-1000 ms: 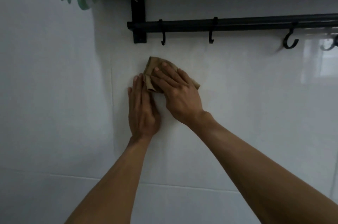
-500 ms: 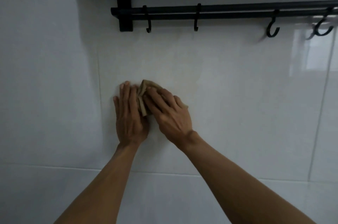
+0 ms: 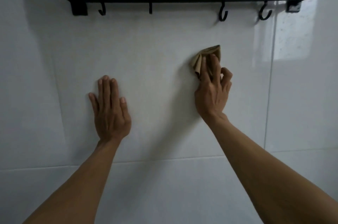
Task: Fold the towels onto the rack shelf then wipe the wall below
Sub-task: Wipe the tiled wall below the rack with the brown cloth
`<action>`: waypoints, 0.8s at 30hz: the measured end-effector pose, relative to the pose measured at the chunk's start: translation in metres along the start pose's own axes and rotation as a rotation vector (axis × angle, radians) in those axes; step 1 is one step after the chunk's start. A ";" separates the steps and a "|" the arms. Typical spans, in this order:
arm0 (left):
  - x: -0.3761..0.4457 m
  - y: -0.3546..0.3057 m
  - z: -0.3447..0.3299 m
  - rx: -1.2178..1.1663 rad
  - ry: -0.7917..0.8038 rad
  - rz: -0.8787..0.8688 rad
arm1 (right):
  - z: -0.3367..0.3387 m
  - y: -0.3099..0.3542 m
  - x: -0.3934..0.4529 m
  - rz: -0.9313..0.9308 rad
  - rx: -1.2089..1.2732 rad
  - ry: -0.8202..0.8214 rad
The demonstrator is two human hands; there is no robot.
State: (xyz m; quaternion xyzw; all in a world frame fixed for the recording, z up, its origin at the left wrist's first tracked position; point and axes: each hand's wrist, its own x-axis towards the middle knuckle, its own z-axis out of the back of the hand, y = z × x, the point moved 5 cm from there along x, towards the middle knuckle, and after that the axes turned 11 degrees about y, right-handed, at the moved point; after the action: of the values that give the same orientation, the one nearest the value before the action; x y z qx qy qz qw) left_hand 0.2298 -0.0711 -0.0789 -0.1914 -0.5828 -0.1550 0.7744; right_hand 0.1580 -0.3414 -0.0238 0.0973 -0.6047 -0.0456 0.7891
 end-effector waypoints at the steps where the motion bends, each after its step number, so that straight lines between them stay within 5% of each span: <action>1: -0.001 0.000 0.000 0.000 -0.008 -0.002 | 0.005 -0.017 0.001 -0.055 0.005 0.006; 6: -0.005 -0.001 -0.003 -0.004 -0.054 -0.004 | 0.026 -0.103 -0.015 -0.317 -0.023 -0.017; 11: -0.008 -0.001 -0.005 -0.024 -0.088 -0.020 | 0.024 -0.138 -0.053 -0.306 0.021 -0.069; 18: -0.015 0.004 -0.006 -0.056 -0.127 -0.046 | 0.004 -0.111 -0.083 -0.342 0.128 -0.238; 24: -0.014 0.006 -0.007 -0.112 -0.121 -0.077 | -0.020 -0.039 -0.103 -0.326 0.207 -0.193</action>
State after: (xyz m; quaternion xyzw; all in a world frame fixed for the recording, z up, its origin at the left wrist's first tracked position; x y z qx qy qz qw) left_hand 0.2347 -0.0686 -0.0945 -0.2211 -0.6259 -0.2052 0.7192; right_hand 0.1521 -0.3579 -0.1340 0.2696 -0.6552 -0.1195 0.6955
